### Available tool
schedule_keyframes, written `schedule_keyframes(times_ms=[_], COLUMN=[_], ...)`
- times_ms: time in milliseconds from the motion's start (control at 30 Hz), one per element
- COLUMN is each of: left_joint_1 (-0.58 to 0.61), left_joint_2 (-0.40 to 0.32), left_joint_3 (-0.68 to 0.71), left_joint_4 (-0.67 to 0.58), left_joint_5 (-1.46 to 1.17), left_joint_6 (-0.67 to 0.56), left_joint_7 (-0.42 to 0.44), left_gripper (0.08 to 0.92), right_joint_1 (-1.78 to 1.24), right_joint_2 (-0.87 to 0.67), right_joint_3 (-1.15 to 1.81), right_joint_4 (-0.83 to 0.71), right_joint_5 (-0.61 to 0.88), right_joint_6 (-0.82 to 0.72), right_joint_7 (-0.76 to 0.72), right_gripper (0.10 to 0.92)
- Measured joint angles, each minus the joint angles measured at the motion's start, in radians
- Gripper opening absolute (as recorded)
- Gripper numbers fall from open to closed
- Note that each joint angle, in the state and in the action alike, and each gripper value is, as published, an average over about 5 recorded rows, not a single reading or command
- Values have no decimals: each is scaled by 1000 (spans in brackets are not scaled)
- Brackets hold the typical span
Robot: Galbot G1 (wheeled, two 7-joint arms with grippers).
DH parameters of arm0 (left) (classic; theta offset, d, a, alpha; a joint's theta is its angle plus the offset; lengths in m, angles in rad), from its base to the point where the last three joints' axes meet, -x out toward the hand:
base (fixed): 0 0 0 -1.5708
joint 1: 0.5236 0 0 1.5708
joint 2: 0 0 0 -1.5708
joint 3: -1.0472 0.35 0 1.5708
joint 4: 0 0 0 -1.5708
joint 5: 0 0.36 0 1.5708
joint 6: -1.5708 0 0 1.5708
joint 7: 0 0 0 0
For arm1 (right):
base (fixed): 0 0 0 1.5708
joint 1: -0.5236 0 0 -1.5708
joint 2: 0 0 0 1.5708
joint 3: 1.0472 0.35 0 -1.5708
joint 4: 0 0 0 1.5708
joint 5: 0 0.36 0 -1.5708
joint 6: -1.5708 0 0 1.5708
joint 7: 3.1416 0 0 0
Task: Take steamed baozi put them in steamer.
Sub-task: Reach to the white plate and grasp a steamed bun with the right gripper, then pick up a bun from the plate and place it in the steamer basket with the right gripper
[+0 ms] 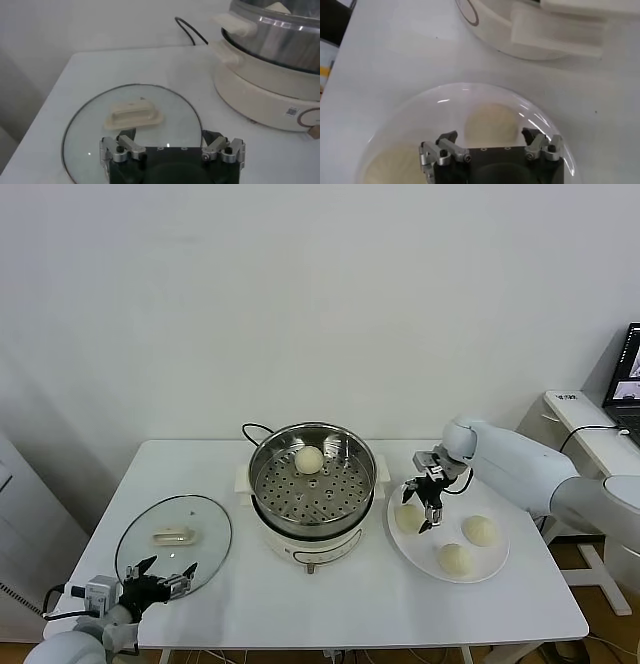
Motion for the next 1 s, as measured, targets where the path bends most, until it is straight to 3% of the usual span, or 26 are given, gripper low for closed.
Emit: schedule_keyframes(times_ms=[233,500,667,1000], left_joint_1=[6,6,6,-2], left_joint_2=[0,-3,-8,-9], left_joint_3=[-1,-1,0,2], left_joint_4=[-3,-4,-4,-4], left_joint_5=[0,1,1,3], left_joint_6=[-1,-1,1,6], left_joint_7=[0,0,-2,-3], left_gripper=[823,823,823,823], right_joint_1=[-12,-3,16,158], right_joint_2=[5,-2,-12,-65], right_joint_3=[16,10,-7,-105], right_joint_4=[1,14,32,127], right_joint_5=[-23,-39,-38,39], right_joint_6=[-2,-2,-4,-29], right_joint_7=[3,1,0,-18], right_gripper=[618,572,491,473])
